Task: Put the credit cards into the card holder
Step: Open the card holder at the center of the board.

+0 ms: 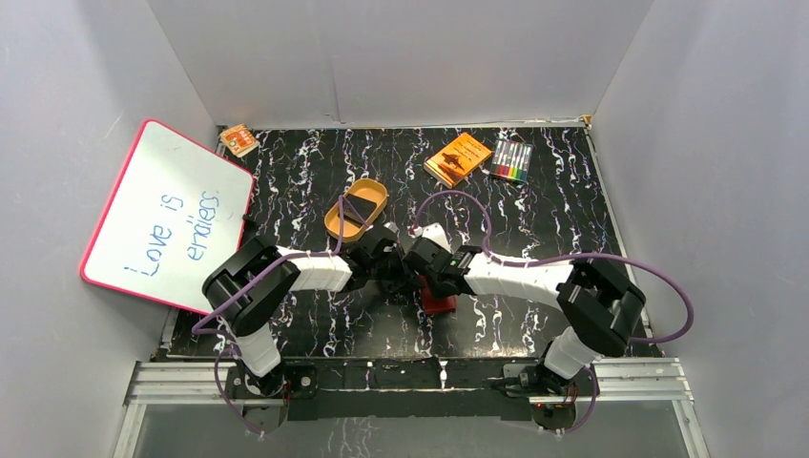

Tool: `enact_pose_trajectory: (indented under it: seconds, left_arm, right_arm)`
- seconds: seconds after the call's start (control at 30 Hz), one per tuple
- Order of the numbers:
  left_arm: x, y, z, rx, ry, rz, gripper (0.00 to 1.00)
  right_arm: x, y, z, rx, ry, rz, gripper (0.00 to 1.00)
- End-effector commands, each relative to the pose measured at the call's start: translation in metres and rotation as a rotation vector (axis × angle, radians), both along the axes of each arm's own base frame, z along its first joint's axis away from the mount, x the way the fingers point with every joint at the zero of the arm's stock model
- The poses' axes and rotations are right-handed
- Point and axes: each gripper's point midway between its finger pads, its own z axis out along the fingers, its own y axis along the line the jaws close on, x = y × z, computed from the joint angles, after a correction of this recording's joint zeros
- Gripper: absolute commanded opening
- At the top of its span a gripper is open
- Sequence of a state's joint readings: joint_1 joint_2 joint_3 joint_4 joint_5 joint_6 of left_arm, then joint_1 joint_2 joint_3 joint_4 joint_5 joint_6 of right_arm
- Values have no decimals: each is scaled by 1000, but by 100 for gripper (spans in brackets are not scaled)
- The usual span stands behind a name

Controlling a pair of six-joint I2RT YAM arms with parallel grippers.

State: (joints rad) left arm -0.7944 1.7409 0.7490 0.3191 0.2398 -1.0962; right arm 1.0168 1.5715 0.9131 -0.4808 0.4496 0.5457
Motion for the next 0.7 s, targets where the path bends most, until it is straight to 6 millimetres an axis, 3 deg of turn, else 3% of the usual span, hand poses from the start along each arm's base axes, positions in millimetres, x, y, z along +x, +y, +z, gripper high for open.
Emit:
enact_pose_trajectory:
  seconds: [0.0,0.13,0.67]
  left_arm:
    - [-22,33,-46,184,90,8,0]
    - [-23,37,-49,204,93,14,0]
    - [-29,53,-70,298,140,40,0]
  right_arm:
    - [5,-7,12,-7,-43,-38,11]
    - [5,-7,15,4,-45,-44,0]
    - [0,-22,29,48,-66,-176,0]
